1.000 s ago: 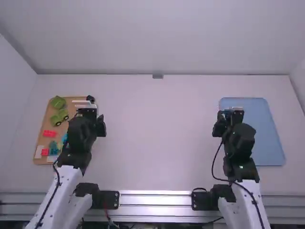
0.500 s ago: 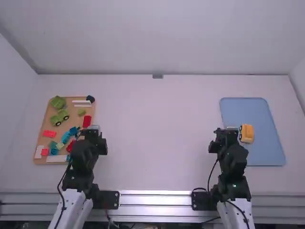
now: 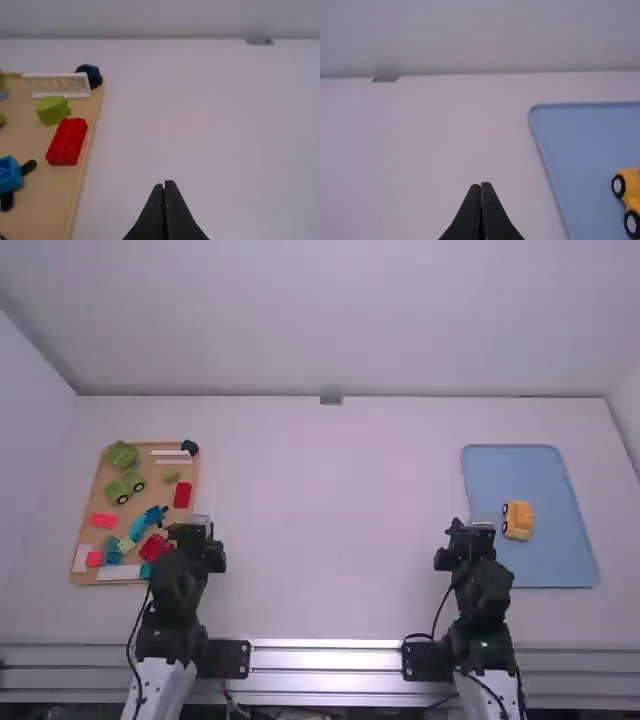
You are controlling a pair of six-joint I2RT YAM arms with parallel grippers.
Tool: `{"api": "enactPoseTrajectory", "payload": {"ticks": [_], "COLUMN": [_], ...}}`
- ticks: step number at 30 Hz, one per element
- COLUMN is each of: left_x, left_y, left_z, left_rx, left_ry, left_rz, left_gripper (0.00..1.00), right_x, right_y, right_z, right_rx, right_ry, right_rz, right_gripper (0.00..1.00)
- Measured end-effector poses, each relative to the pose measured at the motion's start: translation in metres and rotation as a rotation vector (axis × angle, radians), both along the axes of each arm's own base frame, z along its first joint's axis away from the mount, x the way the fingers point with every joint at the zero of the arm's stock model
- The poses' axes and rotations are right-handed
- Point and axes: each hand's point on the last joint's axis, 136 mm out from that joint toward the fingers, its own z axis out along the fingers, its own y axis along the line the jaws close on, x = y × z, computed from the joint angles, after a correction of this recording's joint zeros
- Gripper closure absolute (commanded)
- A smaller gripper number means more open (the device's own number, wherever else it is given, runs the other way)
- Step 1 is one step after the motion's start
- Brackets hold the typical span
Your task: Assemble lego blocks to make yellow taxi
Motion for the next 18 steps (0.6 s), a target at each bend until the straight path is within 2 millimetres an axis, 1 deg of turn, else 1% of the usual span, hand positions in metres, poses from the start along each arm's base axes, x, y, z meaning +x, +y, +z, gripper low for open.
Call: {"api": "enactPoseTrajectory", "payload": {"ticks": [13,18], "left_x": [-0.001,-0.003], "left_y": [0.0,0.0], "left_z": [0.036,0.048], "left_rx": [0.0,0.001], "left_ry": [-0.157,-0.21], "left_rz": [-0.001,0.0], "left_gripper": [1.0,1.0], "right_x": [-0.003,-0.003], "right_y": [0.0,0.0], "right_z": [0.031,0.031], "right_rx": [-0.002,-0.004], "right_ry": [-0.135,-0.138], "right_rz": [-0.002,-0.001], "right_gripper": [1.0,1.0]}}
